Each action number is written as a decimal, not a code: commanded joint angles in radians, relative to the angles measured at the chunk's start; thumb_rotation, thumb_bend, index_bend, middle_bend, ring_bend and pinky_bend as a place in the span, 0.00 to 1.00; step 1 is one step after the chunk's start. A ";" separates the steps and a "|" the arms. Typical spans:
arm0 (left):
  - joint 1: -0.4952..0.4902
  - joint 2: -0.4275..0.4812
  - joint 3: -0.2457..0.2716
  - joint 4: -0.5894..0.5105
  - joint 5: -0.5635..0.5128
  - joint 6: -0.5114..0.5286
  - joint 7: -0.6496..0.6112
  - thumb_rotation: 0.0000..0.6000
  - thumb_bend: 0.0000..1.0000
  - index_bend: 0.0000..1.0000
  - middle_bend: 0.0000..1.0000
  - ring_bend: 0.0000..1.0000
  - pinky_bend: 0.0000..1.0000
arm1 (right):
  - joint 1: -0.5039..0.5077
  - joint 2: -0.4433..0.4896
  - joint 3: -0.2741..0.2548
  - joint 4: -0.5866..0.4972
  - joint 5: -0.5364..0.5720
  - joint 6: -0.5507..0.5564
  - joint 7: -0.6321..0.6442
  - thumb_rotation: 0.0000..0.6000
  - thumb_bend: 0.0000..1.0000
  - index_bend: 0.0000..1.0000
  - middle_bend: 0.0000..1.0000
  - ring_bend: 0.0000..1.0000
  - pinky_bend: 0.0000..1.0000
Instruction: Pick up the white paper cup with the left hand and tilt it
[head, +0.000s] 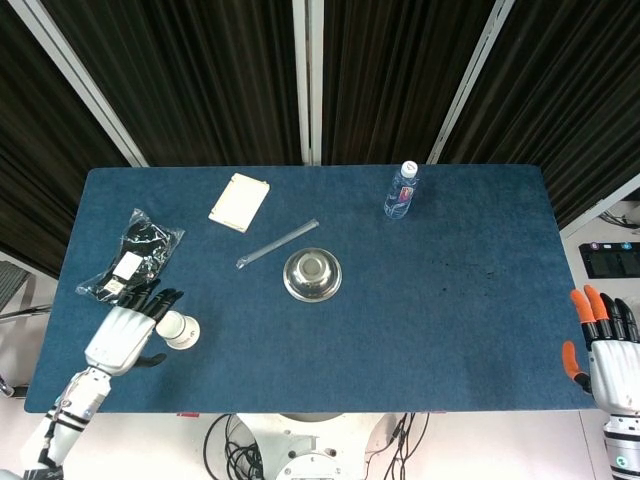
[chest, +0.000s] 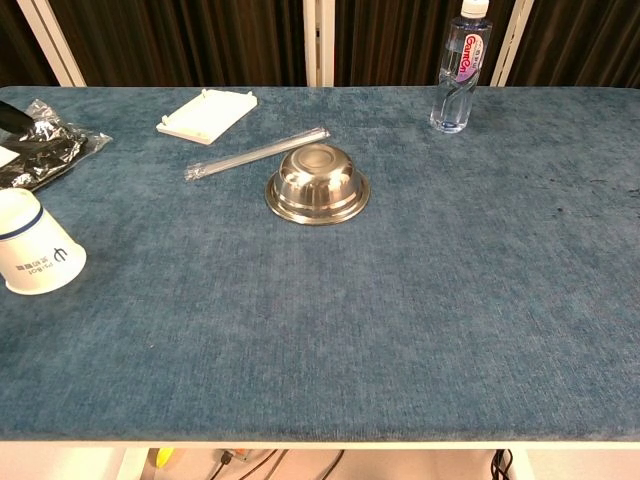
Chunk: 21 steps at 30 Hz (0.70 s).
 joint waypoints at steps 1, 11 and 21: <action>-0.065 -0.033 -0.017 -0.017 -0.051 -0.096 0.093 1.00 0.00 0.11 0.13 0.01 0.14 | -0.001 -0.006 0.003 0.010 0.002 0.002 0.011 1.00 0.48 0.00 0.00 0.00 0.00; -0.139 -0.096 -0.036 0.015 -0.197 -0.200 0.229 1.00 0.07 0.14 0.17 0.01 0.14 | -0.004 -0.019 0.011 0.045 0.015 0.005 0.040 1.00 0.48 0.00 0.00 0.00 0.00; -0.139 -0.099 -0.018 0.015 -0.266 -0.164 0.331 1.00 0.14 0.24 0.27 0.03 0.14 | -0.003 -0.026 0.012 0.058 0.024 -0.004 0.043 1.00 0.48 0.00 0.00 0.00 0.00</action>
